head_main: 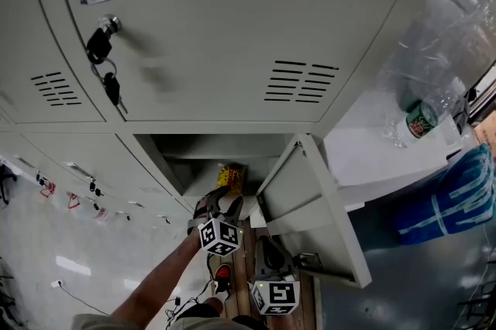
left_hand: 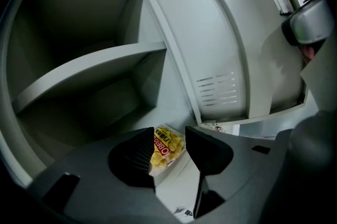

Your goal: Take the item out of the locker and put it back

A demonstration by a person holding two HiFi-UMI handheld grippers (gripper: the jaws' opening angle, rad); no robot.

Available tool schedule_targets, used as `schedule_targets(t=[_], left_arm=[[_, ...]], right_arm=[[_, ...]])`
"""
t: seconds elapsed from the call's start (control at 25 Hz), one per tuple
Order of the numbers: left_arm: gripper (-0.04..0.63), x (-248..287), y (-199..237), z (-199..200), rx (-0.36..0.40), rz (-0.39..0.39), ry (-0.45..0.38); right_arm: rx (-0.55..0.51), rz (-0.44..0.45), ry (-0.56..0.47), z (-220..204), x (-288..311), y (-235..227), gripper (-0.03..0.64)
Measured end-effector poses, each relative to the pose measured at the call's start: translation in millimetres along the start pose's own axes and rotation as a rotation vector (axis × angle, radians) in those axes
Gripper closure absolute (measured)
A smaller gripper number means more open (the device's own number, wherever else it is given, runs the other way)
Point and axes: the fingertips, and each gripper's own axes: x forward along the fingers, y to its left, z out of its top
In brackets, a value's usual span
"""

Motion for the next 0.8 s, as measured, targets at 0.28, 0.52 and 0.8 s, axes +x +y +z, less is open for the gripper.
schedule_targets(t=[0.28,0.52,0.8], left_arm=[[0.401,-26.3,17.3,17.4,-0.037,0.058,-0.031],[0.402,-77.5,29.8,38.1,-0.163,0.100,-0.083],[0.408,-156.2,29.8,65.8,-0.296,0.135,-0.165]], right_arm=[[-0.021,0.005,-0.039,17.7,-11.7,3.6,0.600],[-0.052,0.018,-0.092,38.9,-30.6,8.7,0.600],[-0.094,0.031,-0.159,60.2,-65.7,11.8,0.600]])
